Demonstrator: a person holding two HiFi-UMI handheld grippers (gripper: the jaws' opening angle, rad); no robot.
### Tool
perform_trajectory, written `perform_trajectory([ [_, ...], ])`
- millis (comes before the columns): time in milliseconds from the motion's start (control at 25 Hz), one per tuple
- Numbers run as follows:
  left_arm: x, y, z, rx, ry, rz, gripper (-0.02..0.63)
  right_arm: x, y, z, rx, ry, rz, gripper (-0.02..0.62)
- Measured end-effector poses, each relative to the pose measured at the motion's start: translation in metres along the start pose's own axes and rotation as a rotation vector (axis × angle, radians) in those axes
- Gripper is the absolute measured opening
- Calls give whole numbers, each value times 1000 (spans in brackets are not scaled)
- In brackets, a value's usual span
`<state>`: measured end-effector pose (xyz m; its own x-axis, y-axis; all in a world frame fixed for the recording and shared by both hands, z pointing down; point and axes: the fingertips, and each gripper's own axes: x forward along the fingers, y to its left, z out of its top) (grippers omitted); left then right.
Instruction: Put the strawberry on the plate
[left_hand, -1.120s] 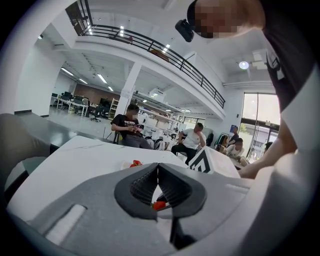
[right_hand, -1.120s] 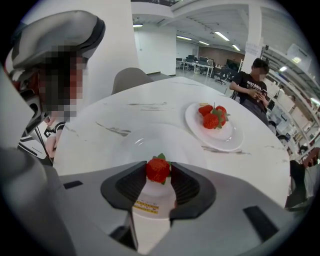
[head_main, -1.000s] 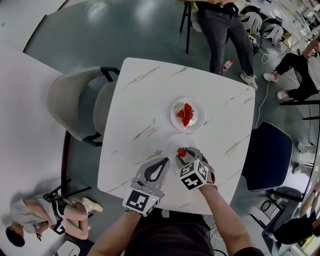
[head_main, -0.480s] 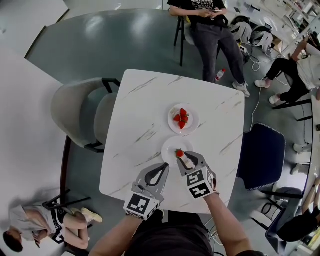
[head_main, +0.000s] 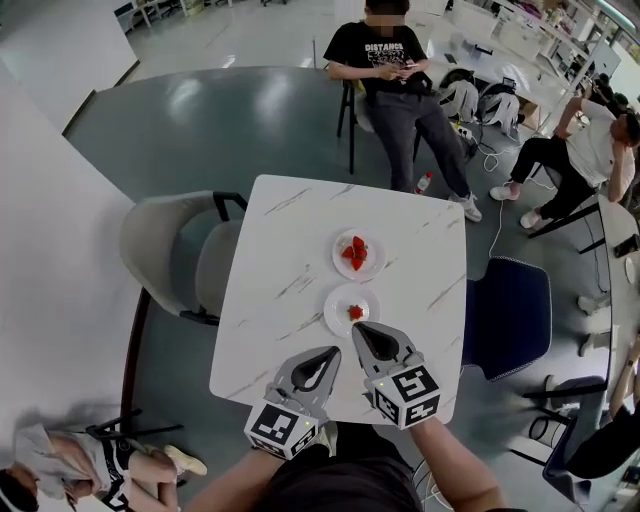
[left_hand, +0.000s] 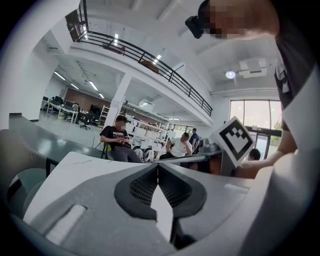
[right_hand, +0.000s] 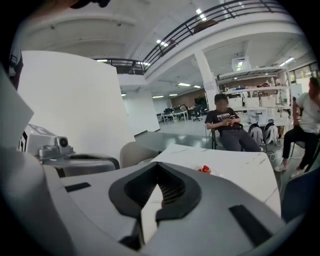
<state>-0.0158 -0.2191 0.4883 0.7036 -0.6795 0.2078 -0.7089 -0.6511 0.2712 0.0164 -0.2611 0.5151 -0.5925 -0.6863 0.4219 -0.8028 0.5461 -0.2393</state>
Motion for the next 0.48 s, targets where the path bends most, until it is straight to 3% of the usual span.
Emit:
perform_trajectory([
  [480, -69, -69, 57, 27, -104, -108, 11, -90, 85, 64, -8, -223, 21, 3],
])
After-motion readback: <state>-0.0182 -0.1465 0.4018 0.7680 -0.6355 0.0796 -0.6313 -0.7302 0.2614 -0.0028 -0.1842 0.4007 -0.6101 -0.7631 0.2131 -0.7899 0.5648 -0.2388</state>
